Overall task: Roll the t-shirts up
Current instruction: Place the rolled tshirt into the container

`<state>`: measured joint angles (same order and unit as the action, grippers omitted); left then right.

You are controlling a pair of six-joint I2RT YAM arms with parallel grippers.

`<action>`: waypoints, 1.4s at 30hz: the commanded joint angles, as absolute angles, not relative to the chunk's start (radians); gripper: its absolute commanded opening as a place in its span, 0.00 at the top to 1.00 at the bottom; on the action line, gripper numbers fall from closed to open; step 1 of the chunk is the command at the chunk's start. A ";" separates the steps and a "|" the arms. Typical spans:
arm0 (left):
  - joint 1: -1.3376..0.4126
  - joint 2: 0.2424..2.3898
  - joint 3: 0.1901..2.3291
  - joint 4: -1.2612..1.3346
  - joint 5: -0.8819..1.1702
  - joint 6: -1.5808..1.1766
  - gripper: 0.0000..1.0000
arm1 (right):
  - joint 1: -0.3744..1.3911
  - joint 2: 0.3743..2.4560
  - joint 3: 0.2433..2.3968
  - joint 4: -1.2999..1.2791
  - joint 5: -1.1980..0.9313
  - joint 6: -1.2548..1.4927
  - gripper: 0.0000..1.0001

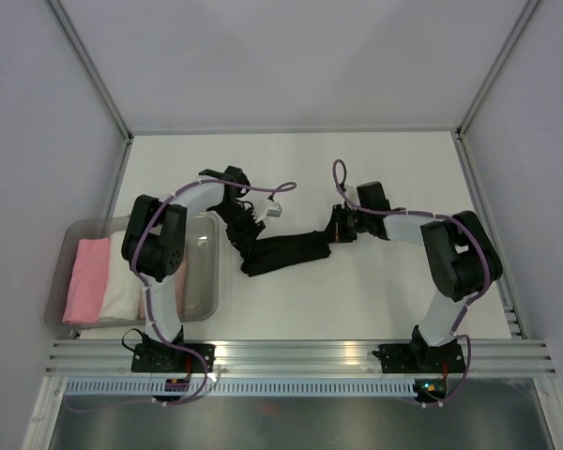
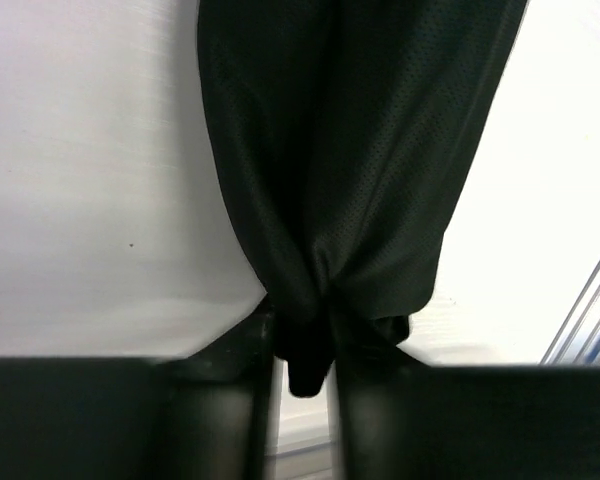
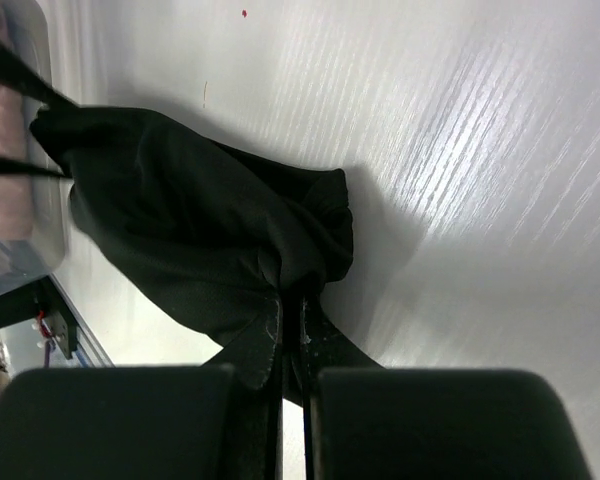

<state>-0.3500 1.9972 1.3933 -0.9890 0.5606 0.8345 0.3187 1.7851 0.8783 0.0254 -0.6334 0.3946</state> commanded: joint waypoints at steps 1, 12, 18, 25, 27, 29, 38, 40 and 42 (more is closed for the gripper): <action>-0.342 1.941 1.384 -1.048 0.560 0.879 0.40 | 0.314 1.805 0.942 -0.053 -0.656 0.312 1.00; -0.371 1.943 1.715 -1.025 0.667 0.741 0.00 | 0.330 1.885 1.066 -0.195 -0.650 0.173 1.00; -0.497 2.011 1.663 -0.944 0.611 0.669 0.00 | 0.330 1.879 1.035 -0.132 -0.680 0.216 1.00; -0.508 2.074 1.603 -0.785 0.548 0.624 0.00 | 0.330 1.871 1.025 -0.115 -0.686 0.221 1.00; -0.511 2.094 1.600 -0.785 0.538 0.629 0.00 | 0.330 1.873 1.025 -0.114 -0.686 0.221 1.00; -0.511 2.120 1.597 -0.790 0.531 0.624 0.00 | 0.330 1.873 1.023 -0.104 -0.690 0.222 1.00; -0.509 2.161 1.569 -0.894 0.683 0.672 0.43 | 0.330 1.864 1.017 -0.091 -0.693 0.219 1.00; -0.509 2.158 1.552 -0.907 0.693 0.686 0.52 | 0.330 1.862 1.017 -0.081 -0.693 0.224 1.00; -0.509 2.154 1.546 -0.923 0.699 0.692 0.70 | 0.330 1.862 1.020 -0.074 -0.693 0.230 1.00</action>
<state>-0.5064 2.1410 1.5665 -0.8688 0.6567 0.6582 0.3248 1.8797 1.0214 -0.1154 -0.6781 0.2317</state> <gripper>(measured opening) 0.343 0.032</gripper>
